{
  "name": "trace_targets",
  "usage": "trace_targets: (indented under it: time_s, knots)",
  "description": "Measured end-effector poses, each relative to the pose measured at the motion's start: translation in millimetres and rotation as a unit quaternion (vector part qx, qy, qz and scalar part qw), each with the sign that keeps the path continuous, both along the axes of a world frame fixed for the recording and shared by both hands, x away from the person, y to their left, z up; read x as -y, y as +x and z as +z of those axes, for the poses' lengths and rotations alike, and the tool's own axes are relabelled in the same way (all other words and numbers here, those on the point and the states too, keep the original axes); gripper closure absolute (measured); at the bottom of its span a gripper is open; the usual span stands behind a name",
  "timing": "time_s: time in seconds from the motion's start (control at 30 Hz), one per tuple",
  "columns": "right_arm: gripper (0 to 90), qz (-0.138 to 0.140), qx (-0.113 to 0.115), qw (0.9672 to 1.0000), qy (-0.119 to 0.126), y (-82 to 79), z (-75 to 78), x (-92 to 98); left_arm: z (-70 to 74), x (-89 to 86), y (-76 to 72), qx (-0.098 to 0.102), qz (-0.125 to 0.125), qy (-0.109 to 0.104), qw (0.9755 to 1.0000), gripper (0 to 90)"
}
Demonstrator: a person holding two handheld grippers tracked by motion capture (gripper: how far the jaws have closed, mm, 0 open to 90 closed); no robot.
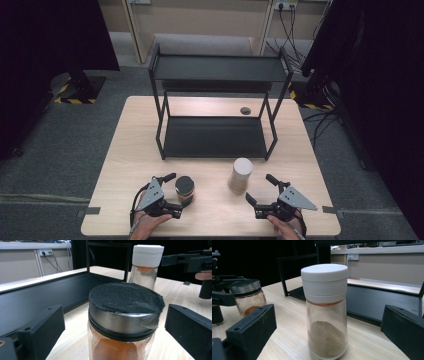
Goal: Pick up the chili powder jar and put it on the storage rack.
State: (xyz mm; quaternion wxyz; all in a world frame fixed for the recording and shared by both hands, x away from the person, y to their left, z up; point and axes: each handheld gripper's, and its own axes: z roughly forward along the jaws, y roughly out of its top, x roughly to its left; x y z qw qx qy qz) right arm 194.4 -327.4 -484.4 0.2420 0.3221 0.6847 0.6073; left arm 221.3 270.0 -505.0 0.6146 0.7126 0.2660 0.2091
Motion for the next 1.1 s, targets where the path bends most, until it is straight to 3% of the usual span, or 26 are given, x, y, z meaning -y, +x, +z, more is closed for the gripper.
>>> trace_targets:
  time_s: [0.2, 0.37, 0.53, 0.8, 1.1]
  knots:
    - [0.4, 0.000, -0.003, 1.0000, 0.001, 0.4, -0.4, -0.5, 2.9, 1.9, 3.4, -0.006, -0.006, 0.010, 0.9999, 10.6]
    - [0.4, 0.000, -0.004, 1.0000, 0.001, 0.7, -0.5, -0.5, 7.7, 5.8, 4.3, -0.010, -0.013, 0.033, 0.9993, 18.4]
    - [0.4, 0.002, -0.004, 1.0000, 0.002, 0.9, -0.6, -0.8, 9.6, 8.9, 6.5, -0.018, -0.012, 0.046, 0.9987, 31.2]
    - [0.5, 0.002, -0.005, 1.0000, 0.002, 1.0, -0.6, -0.6, 13.0, 11.4, 3.9, -0.019, -0.004, 0.051, 0.9985, 31.8]
    - [0.5, 0.002, -0.004, 1.0000, 0.002, 0.9, -0.3, -0.4, 23.0, 8.6, 1.0, -0.016, 0.005, 0.037, 0.9992, 31.9]
